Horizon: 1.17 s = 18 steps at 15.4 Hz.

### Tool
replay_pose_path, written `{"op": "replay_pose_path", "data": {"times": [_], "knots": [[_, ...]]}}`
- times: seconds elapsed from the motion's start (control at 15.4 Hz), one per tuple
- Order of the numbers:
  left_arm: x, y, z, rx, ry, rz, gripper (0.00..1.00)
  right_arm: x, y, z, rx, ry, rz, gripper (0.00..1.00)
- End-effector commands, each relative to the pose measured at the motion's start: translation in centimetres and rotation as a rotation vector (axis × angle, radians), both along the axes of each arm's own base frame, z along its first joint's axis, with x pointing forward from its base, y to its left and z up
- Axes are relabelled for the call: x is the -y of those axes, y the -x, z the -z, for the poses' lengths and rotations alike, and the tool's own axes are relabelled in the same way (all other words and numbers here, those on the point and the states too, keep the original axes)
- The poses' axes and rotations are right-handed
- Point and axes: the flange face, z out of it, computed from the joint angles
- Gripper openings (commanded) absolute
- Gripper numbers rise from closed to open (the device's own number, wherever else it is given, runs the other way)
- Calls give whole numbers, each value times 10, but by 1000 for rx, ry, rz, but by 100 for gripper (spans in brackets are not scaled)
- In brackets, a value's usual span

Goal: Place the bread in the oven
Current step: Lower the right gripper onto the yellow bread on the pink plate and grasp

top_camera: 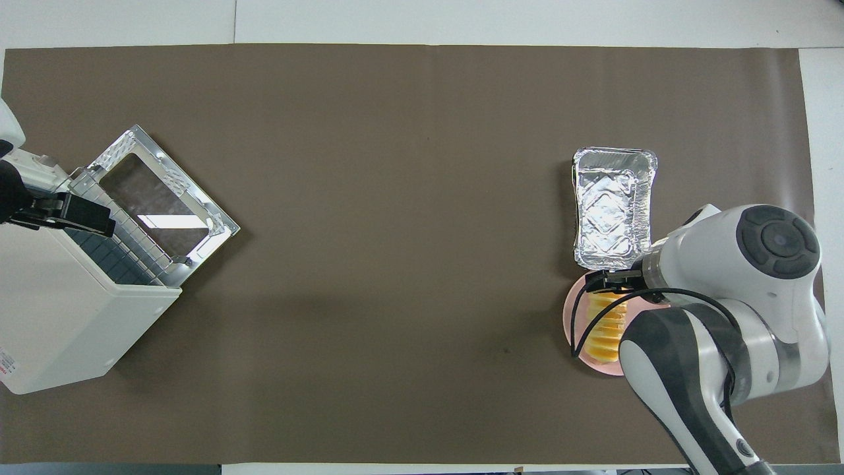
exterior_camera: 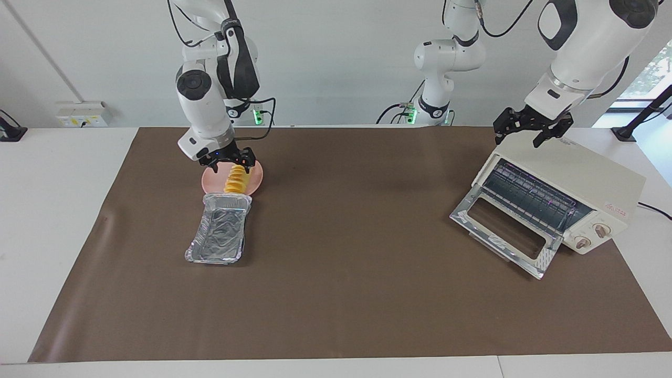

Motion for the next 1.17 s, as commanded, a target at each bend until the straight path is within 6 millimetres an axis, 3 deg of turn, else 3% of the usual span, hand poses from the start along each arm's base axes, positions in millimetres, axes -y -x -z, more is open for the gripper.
{"op": "replay_pose_path", "data": {"times": [0.0,0.13,0.39,0.46,0.59,0.72,0.78,0.85,0.98,1.11], "knots": [[-2,4,-6,11,15,-7,100,4,17,29,-1,-14,56,100],[-2,4,-6,11,15,-7,100,9,31,47,-16,-10,63,100],[-2,4,-6,11,15,-7,100,13,55,63,-15,-16,75,100],[-2,4,-6,11,15,-7,100,14,59,68,-8,-17,77,94],[-2,3,-5,10,15,-7,100,14,62,72,-5,-17,78,70],[-2,4,-6,11,15,-7,100,14,63,73,-8,-18,64,23],[-2,4,-6,11,15,-7,100,14,63,72,-9,-18,62,6],[-2,4,-6,11,15,-7,100,13,63,72,-12,-17,61,0],[-2,3,-5,10,15,-7,100,12,58,69,-11,-17,71,0],[-2,3,-5,10,15,-7,100,14,49,51,-32,-17,76,0]]}}
